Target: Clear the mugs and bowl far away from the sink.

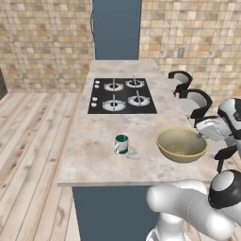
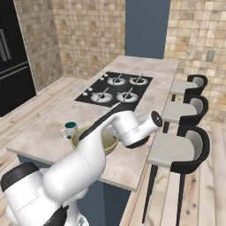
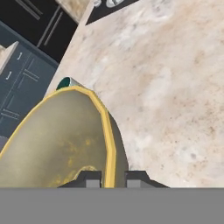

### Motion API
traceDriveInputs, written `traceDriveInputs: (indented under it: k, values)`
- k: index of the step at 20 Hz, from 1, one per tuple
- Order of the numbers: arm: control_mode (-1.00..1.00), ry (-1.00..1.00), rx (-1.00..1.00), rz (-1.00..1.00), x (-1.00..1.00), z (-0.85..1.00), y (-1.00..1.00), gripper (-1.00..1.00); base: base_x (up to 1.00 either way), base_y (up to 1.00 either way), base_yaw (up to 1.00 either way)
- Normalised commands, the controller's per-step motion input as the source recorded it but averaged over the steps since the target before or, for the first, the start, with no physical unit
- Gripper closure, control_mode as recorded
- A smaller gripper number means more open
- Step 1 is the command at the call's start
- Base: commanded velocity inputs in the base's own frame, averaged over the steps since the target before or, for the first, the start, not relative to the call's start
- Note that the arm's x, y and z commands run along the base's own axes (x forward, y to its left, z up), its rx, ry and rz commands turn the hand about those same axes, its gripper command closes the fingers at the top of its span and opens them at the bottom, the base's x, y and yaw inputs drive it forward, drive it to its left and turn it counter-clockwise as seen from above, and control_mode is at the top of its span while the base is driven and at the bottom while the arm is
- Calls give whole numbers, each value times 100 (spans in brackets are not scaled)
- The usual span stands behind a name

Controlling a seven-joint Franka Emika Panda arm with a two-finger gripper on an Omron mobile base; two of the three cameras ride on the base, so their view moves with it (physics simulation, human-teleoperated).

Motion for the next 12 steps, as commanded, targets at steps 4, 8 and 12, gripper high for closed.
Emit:
traceDriveInputs:
  k: [4,8,12]
  values:
    - [-100,-2,0,-2,36,-32,7,100,0,0,0]
    - [-100,-6,0,-3,33,-26,7,100,0,0,0]
    - [-100,-8,0,-1,30,-28,9,100,0,0,0]
